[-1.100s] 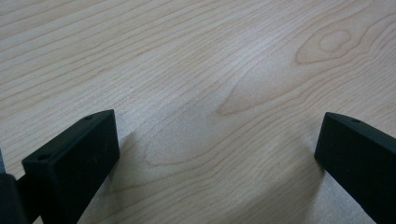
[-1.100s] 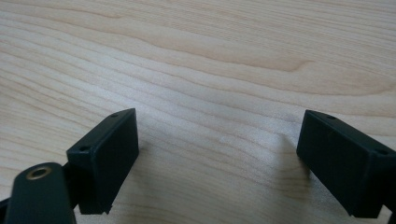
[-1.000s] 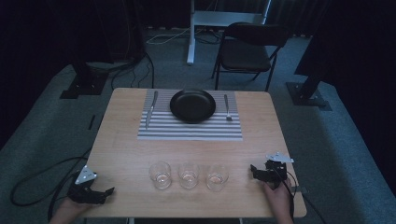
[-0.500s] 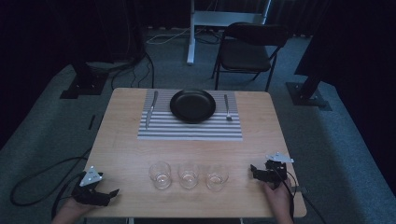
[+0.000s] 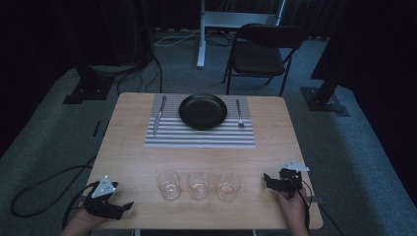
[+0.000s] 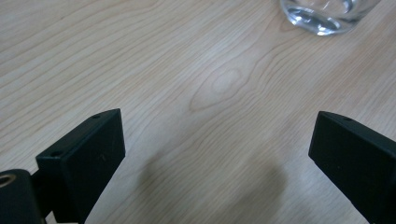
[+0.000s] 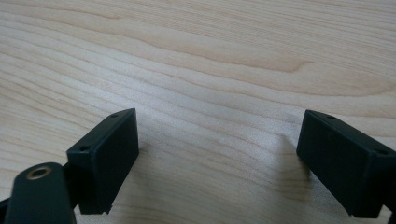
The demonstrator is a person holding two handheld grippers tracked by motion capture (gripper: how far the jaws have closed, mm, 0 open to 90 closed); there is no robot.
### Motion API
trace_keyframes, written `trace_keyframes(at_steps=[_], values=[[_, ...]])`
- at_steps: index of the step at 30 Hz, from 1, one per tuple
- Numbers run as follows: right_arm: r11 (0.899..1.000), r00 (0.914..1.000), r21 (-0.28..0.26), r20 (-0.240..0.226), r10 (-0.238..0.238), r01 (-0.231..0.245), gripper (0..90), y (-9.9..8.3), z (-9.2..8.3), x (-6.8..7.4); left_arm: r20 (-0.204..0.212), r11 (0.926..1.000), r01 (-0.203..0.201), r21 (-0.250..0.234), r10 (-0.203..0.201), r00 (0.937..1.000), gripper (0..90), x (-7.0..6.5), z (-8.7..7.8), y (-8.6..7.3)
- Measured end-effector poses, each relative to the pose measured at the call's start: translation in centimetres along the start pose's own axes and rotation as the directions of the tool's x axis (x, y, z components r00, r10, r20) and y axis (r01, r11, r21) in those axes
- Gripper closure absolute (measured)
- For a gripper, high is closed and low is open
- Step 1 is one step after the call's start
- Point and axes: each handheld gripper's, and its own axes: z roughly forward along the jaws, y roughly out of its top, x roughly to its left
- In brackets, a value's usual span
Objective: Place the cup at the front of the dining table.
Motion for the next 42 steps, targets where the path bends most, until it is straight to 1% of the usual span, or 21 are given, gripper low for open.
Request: trace_keyframes(at_steps=[3, 4, 5, 9, 12, 13, 14, 15, 16, 17, 19, 20, 26, 28, 32, 37, 42], values=[[1.000, 1.0000, 0.000, 0.000, 0.000, 0.000, 12.2, 0.0, 0.0, 0.0, 0.021, 1.0000, -0.003, -0.003, 0.003, 0.9998, 4.7, -0.3, 0.2, 0.3], [1.000, 1.0000, 0.000, 0.000, 0.000, 0.000, 12.2, 0.0, 0.0, 0.0, 0.022, 1.0000, -0.008, -0.003, 0.008, 0.9997, 4.8, -0.4, 0.2, 0.4], [1.000, 1.0000, 0.000, 0.000, 0.000, 0.000, 12.2, 0.0, 0.0, 0.0, 0.031, 1.0000, -0.004, -0.001, 0.004, 0.9995, 4.9, -0.5, 0.3, 0.5], [1.000, 1.0000, 0.000, 0.000, -0.001, 0.001, 12.2, 0.0, 0.0, 0.0, 0.043, 0.9999, -0.016, -0.006, 0.016, 0.9990, 4.9, -1.0, 0.5, 1.0], [1.000, 1.0000, 0.000, 0.000, -0.001, 0.001, 12.2, 0.0, 0.0, 0.0, 0.060, 0.9993, -0.026, -0.027, 0.028, 0.9978, 4.9, -1.4, 0.7, 1.5], [1.000, 1.0000, 0.000, 0.000, -0.001, 0.001, 12.2, 0.0, 0.0, 0.0, 0.060, 0.9993, -0.026, -0.027, 0.028, 0.9978, 4.9, -1.4, 0.7, 1.5], [1.000, 1.0000, 0.000, 0.000, -0.001, 0.001, 12.2, 0.0, 0.0, 0.0, 0.070, 0.9985, -0.039, -0.037, 0.042, 0.9967, 4.9, -1.6, 0.8, 1.8], [1.000, 1.0000, 0.000, 0.000, -0.001, 0.001, 12.2, 0.0, 0.0, 0.0, 0.070, 0.9979, -0.046, -0.046, 0.049, 0.9963, 4.9, -1.7, 0.8, 1.9], [1.000, 1.0000, 0.000, 0.000, -0.001, 0.001, 12.2, 0.0, 0.0, 0.0, 0.079, 0.9973, -0.043, -0.060, 0.048, 0.9957, 4.9, -1.7, 0.9, 2.0], [1.000, 1.0000, 0.000, 0.000, -0.001, 0.001, 12.2, 0.0, 0.0, 0.0, 0.087, 0.9972, -0.041, -0.063, 0.047, 0.9951, 4.9, -1.7, 0.9, 2.1], [1.000, 1.0000, 0.000, 0.000, -0.001, 0.001, 12.2, 0.0, 0.0, 0.0, 0.089, 0.9969, -0.041, -0.067, 0.047, 0.9949, 6.6, -1.8, 0.9, 2.1], [1.000, 1.0000, 0.000, 0.000, -0.001, 0.001, 12.2, 0.0, 0.0, 0.0, 0.102, 0.9967, -0.043, -0.070, 0.050, 0.9935, 6.6, -1.9, 1.1, 2.2], [1.000, 1.0000, 0.000, 0.000, -0.001, 0.001, 12.2, 0.0, 0.0, 0.0, 0.122, 0.9964, -0.062, -0.058, 0.069, 0.9902, 6.6, -2.7, 1.7, 2.6], [1.000, 1.0000, 0.000, 0.000, -0.001, 0.001, 12.2, 0.0, 0.0, 0.0, 0.128, 0.9950, -0.081, -0.059, 0.088, 0.9879, 6.6, -3.1, 2.1, 3.2], [1.000, 1.0000, 0.000, 0.000, -0.001, 0.001, 12.2, 0.0, 0.0, 0.0, 0.132, 0.9938, -0.096, -0.056, 0.103, 0.9859, 6.7, -3.4, 2.5, 3.7], [1.000, 1.0000, 0.000, 0.000, -0.001, 0.001, 12.2, 0.0, 0.0, 0.0, 0.147, 0.9925, -0.104, -0.065, 0.112, 0.9828, 6.7, -3.7, 2.9, 4.1], [1.000, 1.0000, 0.000, 0.000, -0.001, 0.001, 12.2, 0.0, 0.0, 0.0, 0.176, 0.9919, -0.113, -0.057, 0.122, 0.9768, 6.7, -4.2, 3.8, 4.8]])
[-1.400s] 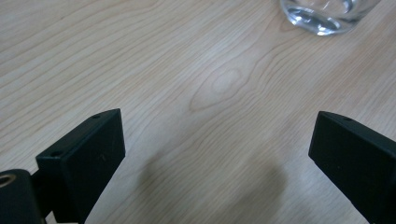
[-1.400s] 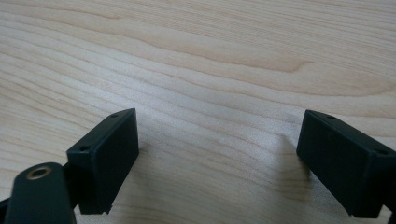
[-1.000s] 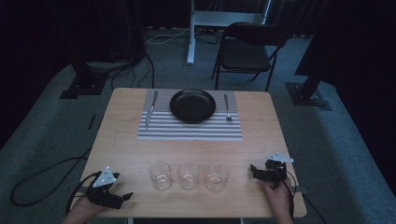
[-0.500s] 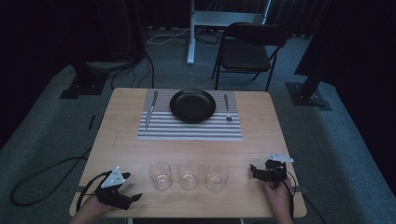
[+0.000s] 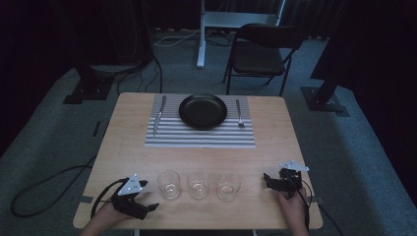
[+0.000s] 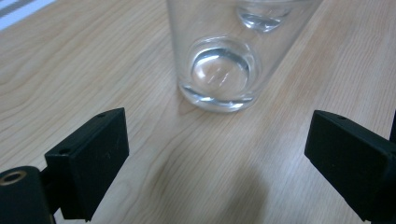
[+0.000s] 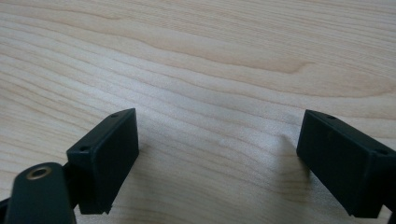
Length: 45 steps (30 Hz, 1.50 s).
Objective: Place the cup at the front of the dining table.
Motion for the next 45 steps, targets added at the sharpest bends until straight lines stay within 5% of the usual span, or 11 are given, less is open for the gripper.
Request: trace_keyframes(at_steps=[21, 22, 27, 33, 39, 43, 45], values=[[1.000, 1.0000, 0.000, -0.001, -0.001, 0.001, 12.2, 0.0, 0.0, 0.0, 0.034, 0.9950, -0.013, -0.099, 0.016, 0.9993, 11.5, -0.6, 2.1, 2.3], [1.000, 1.0000, 0.000, -0.001, -0.002, 0.002, 12.2, 0.0, 0.0, 0.0, 0.054, 0.9907, 0.006, -0.136, 0.001, 0.9986, 11.5, -0.4, 2.3, 2.5], [1.000, 1.0000, 0.000, -0.002, -0.002, 0.002, 12.2, 0.0, 0.0, 0.0, 0.061, 0.9888, 0.019, -0.148, -0.010, 0.9981, 11.5, -0.3, 2.5, 2.7], [1.000, 1.0000, 0.000, -0.002, -0.003, 0.003, 12.2, 0.0, 0.0, 0.0, 0.027, 0.9907, 0.004, -0.136, 0.000, 0.9996, 11.5, -0.7, 3.3, 2.9], [1.000, 1.0000, 0.000, -0.002, -0.003, 0.003, 12.2, 0.0, 0.0, 0.0, -0.052, 0.9840, 0.002, -0.178, -0.011, 0.9986, 14.6, -1.1, 3.8, 3.2], [1.000, 1.0000, -0.001, -0.003, -0.004, 0.004, 12.2, 0.0, 0.1, 0.0, -0.047, 0.9832, 0.005, -0.183, -0.013, 0.9988, 15.4, -1.4, 3.9, 3.2], [1.000, 1.0000, -0.001, -0.003, -0.005, 0.005, 12.2, 0.0, 0.1, 0.0, -0.077, 0.9828, -0.002, -0.185, -0.013, 0.9969, 16.9, -1.7, 4.0, 3.2]])
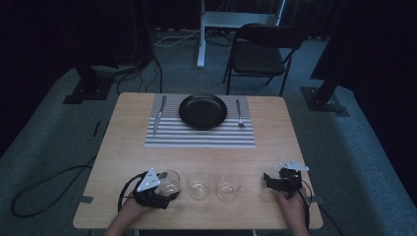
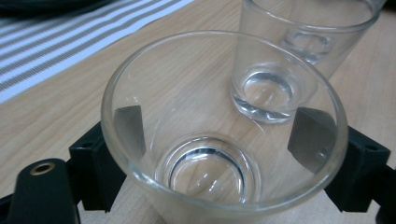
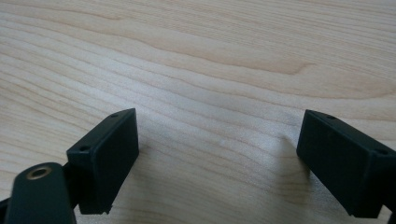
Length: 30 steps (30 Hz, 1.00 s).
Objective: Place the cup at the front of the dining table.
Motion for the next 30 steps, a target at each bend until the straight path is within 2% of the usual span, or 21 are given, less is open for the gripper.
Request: trace_keyframes(at_steps=[1, 6, 22, 24, 30], values=[[1.000, 1.0000, 0.000, 0.000, 0.000, 0.000, 12.2, 0.00, 0.00, 0.00, 0.006, 1.0000, -0.005, -0.003, 0.005, 1.0000, 19.7, 0.01, -0.04, -0.03], [1.000, 1.0000, 0.000, -0.001, 0.000, 0.000, 12.2, 0.01, 0.01, 0.00, -0.015, 1.0000, 0.008, -0.005, -0.008, 0.9999, 20.0, -0.37, -0.04, -0.04], [1.000, 1.0000, 0.000, -0.002, 0.000, 0.000, 12.2, 0.03, 0.03, 0.00, -0.029, 0.9998, 0.020, 0.003, -0.019, 0.9994, 20.3, -0.58, -0.07, 0.10], [1.000, 1.0000, 0.000, -0.002, 0.000, 0.000, 12.2, 0.03, 0.03, 0.00, -0.048, 0.9999, 0.017, 0.004, -0.016, 0.9987, 20.3, -0.64, -0.10, 0.23], [1.000, 1.0000, 0.000, -0.002, 0.000, 0.000, 12.2, 0.03, 0.03, 0.00, -0.049, 0.9991, 0.041, -0.004, -0.041, 0.9980, 20.3, -0.22, -0.46, 0.34]])
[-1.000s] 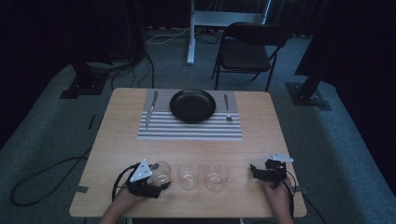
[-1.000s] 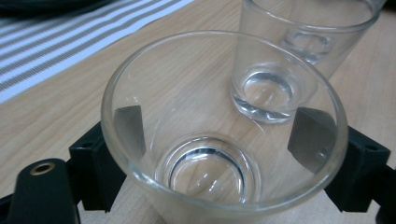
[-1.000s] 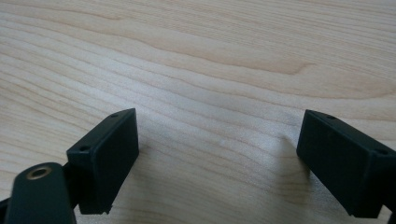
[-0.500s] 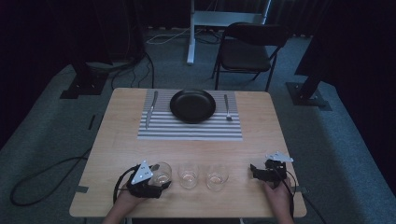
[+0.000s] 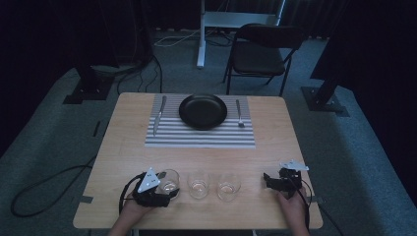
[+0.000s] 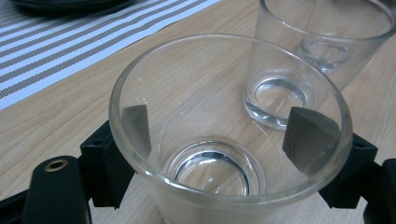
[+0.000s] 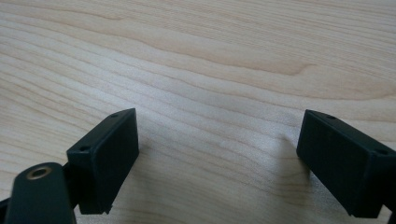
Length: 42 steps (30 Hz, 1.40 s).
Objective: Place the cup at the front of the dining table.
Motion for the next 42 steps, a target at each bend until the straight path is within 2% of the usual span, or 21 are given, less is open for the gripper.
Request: trace_keyframes(at_steps=[4, 15, 32, 37, 42], values=[[1.000, 1.0000, 0.000, 0.000, 0.000, 0.000, 12.2, 0.0, 0.0, 0.0, -0.007, 0.9999, 0.009, -0.013, -0.009, 0.9999, 20.3, 0.0, -0.2, 0.2], [1.000, 1.0000, 0.000, 0.000, 0.000, 0.000, 12.2, 0.0, 0.0, 0.0, -0.006, 0.9996, 0.018, 0.020, -0.018, 0.9998, 20.3, 0.2, 0.1, 0.3], [1.000, 1.0000, 0.000, 0.000, 0.000, 0.000, 12.2, 0.0, 0.0, 0.0, -0.029, 0.9990, 0.043, 0.012, -0.043, 0.9986, 20.3, 1.0, 0.1, 0.7], [1.000, 1.0000, 0.000, 0.000, 0.000, 0.000, 12.3, 0.0, 0.0, 0.0, -0.037, 0.9978, 0.065, -0.010, -0.065, 0.9972, 20.3, 1.6, 0.1, 1.1], [1.000, 1.0000, 0.000, 0.000, -0.001, 0.001, 12.3, 0.0, 0.0, 0.0, -0.043, 0.9982, 0.059, -0.002, -0.059, 0.9973, 20.3, 1.7, 0.4, 1.4]])
